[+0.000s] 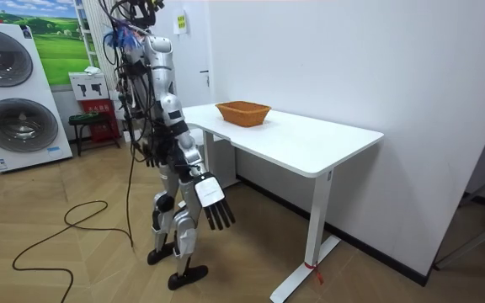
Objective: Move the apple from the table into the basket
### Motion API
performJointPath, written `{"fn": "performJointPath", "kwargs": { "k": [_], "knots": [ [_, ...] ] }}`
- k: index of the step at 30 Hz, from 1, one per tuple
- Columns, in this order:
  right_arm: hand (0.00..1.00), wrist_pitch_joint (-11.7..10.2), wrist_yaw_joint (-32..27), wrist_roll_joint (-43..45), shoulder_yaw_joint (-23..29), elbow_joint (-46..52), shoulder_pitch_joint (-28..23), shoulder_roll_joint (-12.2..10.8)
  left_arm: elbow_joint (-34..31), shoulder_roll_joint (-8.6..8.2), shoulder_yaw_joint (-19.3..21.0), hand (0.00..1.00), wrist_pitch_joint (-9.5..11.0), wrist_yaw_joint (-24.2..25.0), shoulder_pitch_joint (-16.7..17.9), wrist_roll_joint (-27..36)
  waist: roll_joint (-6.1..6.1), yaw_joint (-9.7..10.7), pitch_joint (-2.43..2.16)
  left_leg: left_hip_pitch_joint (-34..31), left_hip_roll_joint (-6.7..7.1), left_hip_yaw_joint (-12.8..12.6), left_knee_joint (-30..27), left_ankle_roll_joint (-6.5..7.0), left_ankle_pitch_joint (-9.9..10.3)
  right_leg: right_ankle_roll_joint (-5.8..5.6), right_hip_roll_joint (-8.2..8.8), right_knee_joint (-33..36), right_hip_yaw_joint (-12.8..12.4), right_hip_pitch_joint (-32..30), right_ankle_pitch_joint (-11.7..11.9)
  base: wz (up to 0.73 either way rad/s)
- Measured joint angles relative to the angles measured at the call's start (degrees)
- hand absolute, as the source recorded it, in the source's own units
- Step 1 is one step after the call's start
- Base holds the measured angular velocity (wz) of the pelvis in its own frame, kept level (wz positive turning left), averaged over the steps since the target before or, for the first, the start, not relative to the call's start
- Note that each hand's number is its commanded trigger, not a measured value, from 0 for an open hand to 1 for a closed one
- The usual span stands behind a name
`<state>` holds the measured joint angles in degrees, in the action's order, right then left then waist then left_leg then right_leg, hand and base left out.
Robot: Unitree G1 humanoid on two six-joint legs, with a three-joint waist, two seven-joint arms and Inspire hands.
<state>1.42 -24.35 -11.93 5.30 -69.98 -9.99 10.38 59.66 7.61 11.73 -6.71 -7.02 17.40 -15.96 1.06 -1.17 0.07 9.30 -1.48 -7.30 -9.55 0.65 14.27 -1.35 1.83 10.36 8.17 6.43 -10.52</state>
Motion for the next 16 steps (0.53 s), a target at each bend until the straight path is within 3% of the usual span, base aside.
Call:
{"fn": "performJointPath", "kwargs": {
  "k": [5, 9, 16],
  "knots": [
    [0.00, 1.15, 8.34, 0.65, -2.28, -0.10, 1.05, -2.02, 0.12, -0.15, -2.25, 0.00, -0.57, 0.14, -0.15, -1.04, -0.27, -0.55, 0.17, 0.28, 0.03, 1.20, 0.25, -0.01, 0.01, -0.03, 0.06, -0.77, 1.20, 0.70, -0.01, 0.13],
    [0.00, 1.05, 15.91, -0.23, -6.56, -0.52, 1.64, -1.97, 1.28, -0.27, -4.40, 0.00, -0.66, 0.73, -0.63, -1.03, -0.66, -0.64, 0.38, 0.16, 0.00, 1.49, 0.46, -0.02, 0.01, -0.03, 0.03, -0.78, 1.39, 0.92, -0.01, 0.00],
    [0.00, 1.03, 22.17, -1.70, -7.02, -2.43, 1.99, -0.87, 2.78, -0.38, -5.29, 0.00, -0.89, 2.41, -1.31, -1.06, -0.60, -0.65, 0.39, 0.03, 0.03, 1.40, 0.40, -0.02, 0.03, -0.03, 0.04, -0.77, 1.44, 0.89, -0.01, 0.00]
  ]
}}
